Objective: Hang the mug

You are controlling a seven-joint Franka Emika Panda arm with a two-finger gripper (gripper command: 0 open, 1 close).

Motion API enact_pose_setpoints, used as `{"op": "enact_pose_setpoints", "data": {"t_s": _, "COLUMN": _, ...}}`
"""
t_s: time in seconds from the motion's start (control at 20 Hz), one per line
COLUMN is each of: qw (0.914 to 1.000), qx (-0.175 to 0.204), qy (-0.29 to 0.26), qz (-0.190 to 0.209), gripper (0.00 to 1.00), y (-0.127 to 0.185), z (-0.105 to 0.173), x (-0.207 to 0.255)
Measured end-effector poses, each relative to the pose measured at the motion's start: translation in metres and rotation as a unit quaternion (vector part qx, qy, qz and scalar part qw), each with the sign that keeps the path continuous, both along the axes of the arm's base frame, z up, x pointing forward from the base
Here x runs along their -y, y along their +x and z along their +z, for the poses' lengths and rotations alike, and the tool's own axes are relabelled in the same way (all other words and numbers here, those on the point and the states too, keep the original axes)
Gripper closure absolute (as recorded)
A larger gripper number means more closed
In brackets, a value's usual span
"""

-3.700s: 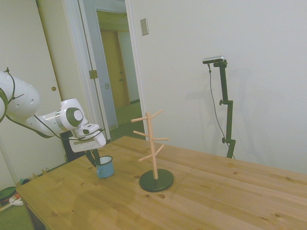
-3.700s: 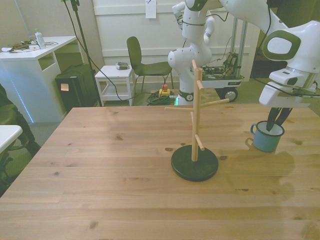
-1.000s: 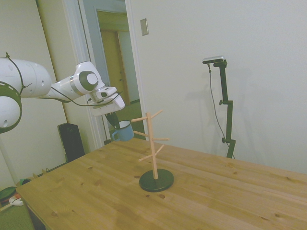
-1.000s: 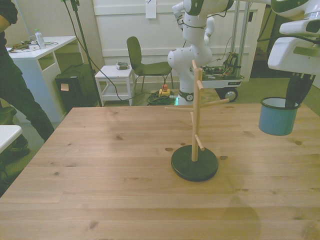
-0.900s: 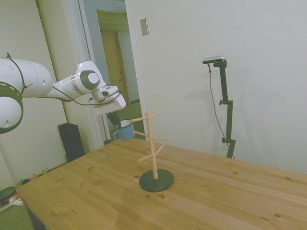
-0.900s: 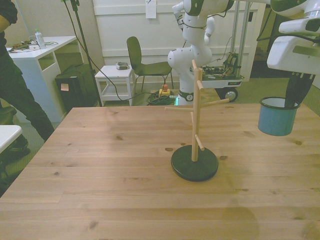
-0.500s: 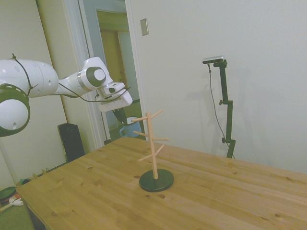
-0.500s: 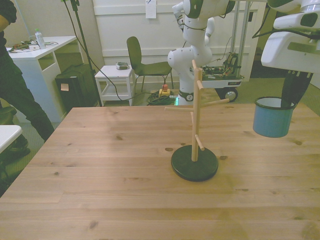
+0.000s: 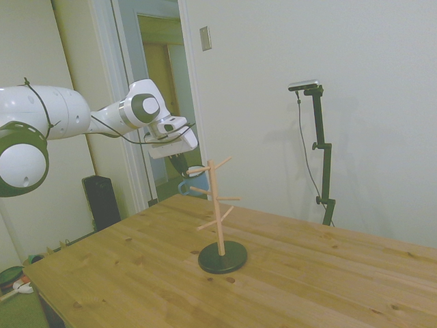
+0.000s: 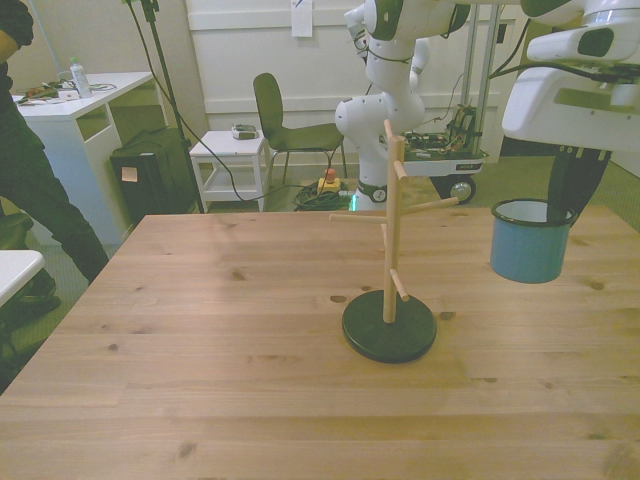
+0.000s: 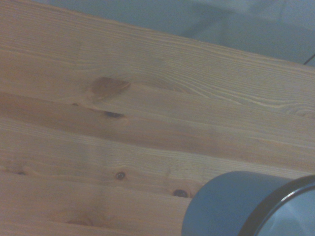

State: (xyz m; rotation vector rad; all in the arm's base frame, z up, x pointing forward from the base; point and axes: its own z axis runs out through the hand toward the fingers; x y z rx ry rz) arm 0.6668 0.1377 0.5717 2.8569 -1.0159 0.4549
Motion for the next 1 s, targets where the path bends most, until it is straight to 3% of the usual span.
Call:
{"op": "enact_pose_setpoints", "data": {"t_s": 0.55, "qw": 0.9999, "qx": -0.005, "qy": 0.006, "qz": -0.012, "gripper": 1.00, "y": 0.005, "z": -0.001, "x": 0.029}}
{"op": "enact_pose_setpoints", "data": {"t_s": 1.0, "qw": 0.9999, "qx": -0.003, "qy": 0.013, "qz": -0.002, "gripper": 1.00, "y": -0.007, "z": 0.007, "x": 0.021}}
